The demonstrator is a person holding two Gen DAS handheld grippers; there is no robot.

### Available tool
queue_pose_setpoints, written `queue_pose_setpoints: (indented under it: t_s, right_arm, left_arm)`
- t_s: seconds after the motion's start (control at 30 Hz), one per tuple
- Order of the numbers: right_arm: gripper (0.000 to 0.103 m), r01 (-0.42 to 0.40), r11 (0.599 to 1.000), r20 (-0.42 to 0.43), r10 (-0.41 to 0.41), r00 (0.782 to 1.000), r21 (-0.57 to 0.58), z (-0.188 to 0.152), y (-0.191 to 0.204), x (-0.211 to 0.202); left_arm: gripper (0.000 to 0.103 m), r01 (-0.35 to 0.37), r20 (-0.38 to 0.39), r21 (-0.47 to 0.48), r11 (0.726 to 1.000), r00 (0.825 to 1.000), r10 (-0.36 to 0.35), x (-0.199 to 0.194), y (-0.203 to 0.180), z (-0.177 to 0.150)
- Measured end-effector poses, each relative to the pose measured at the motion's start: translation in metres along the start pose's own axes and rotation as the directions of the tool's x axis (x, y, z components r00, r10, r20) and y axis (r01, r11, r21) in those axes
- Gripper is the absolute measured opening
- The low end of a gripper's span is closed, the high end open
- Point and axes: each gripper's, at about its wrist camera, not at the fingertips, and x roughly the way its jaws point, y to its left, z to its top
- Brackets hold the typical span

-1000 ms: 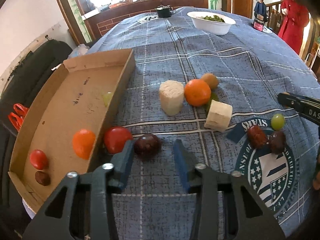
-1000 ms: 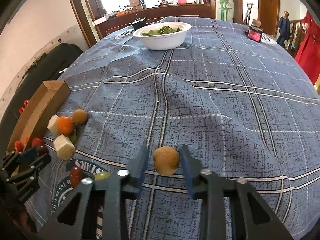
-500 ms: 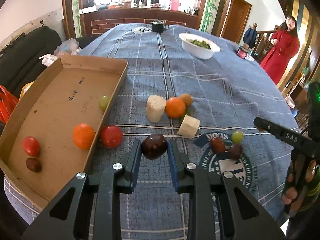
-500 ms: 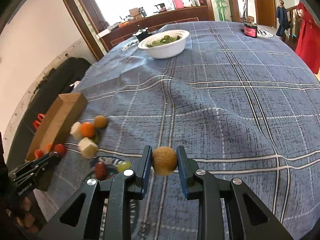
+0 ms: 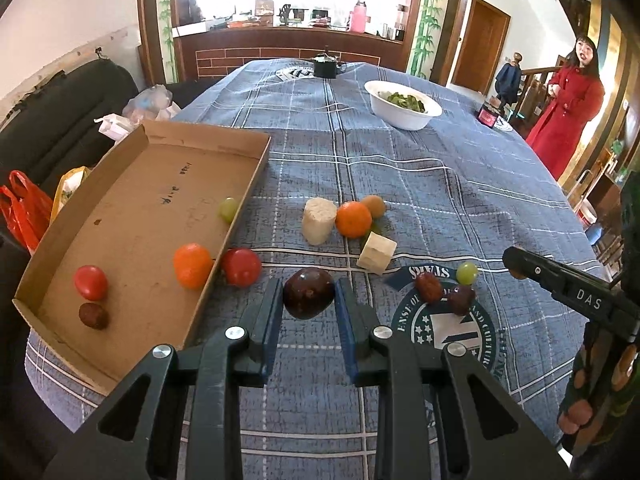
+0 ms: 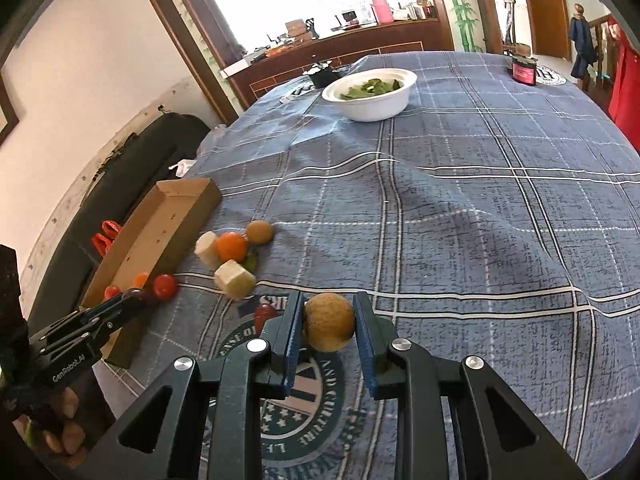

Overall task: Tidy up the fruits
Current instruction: 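Close right tool on the tan round fruit while left tool closes on the dark plum, then carry the plum in left tool over the tray while right tool carries the tan fruit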

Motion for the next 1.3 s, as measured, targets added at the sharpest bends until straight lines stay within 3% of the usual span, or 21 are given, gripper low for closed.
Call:
queue_pose_setpoints:
  t_s: [0.9, 1.13, 1.3]
  right_arm:
    - [0.026, -0.088, 0.996, 0.004, 0.088, 0.996, -0.030, -0.004, 0.045, -0.004]
    - [0.025, -0.127, 0.990, -0.003, 0.127, 0.992, -0.056, 0.002, 0.068, 0.003]
    - [0.025, -0.158, 0.985, -0.013, 0.157, 0.987, -0.068, 0.007, 0.085, 0.012]
  left_arm:
    - [0.024, -0.017, 0.054, -0.037, 0.999, 0.998, 0.019, -0.025, 0.028, -0.002]
    - [0.024, -0.046, 0.057, -0.064, 0.997, 0.997, 0.049, -0.025, 0.049, 0.002]
    - [0.024, -0.103, 0.058, -0.071, 0.992, 0.993, 0.107, -0.024, 0.062, 0.004]
